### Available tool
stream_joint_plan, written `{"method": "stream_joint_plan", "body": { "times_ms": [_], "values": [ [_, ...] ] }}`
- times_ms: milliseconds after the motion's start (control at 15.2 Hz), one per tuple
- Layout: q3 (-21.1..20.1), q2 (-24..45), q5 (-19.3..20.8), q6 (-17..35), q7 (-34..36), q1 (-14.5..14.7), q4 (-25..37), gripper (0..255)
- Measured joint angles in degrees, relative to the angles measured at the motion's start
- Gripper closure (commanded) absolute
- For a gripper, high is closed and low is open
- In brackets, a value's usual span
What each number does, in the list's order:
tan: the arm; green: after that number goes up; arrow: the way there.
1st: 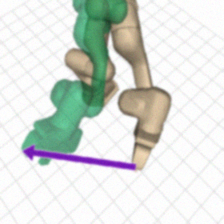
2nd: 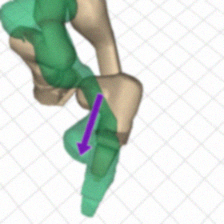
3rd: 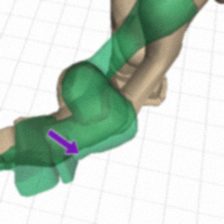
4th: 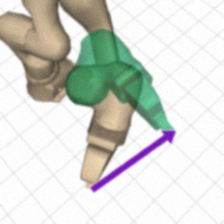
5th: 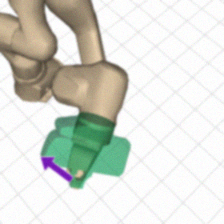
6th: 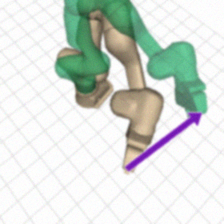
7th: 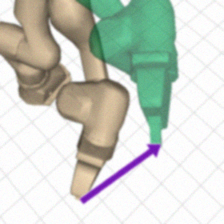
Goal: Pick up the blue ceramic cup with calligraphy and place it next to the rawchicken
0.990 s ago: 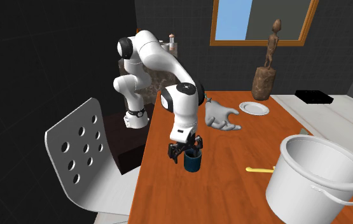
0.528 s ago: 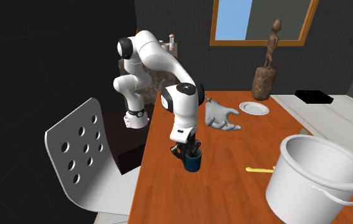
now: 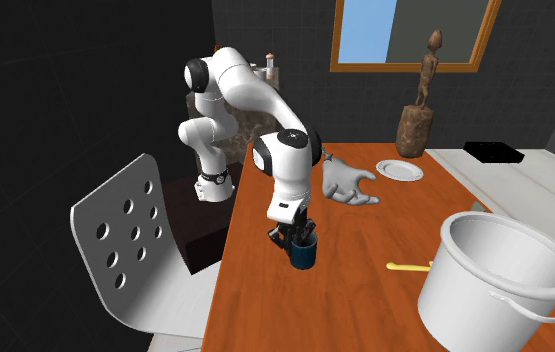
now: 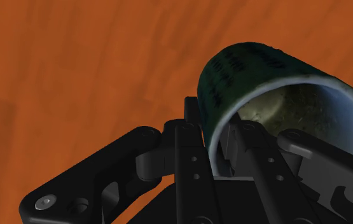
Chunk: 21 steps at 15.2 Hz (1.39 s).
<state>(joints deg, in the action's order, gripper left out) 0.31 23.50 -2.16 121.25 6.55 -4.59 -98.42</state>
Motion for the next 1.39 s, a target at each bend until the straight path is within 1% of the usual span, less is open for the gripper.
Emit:
{"method": "stream_joint_plan", "body": {
  "times_ms": [594,1386],
  "values": [
    [0.1,-2.5,0.1,-5.5,0.1,-0.1,3.0,255],
    [0.1,-4.5,0.2,-13.8,0.4,0.0,9.3,255]
  ]
}}
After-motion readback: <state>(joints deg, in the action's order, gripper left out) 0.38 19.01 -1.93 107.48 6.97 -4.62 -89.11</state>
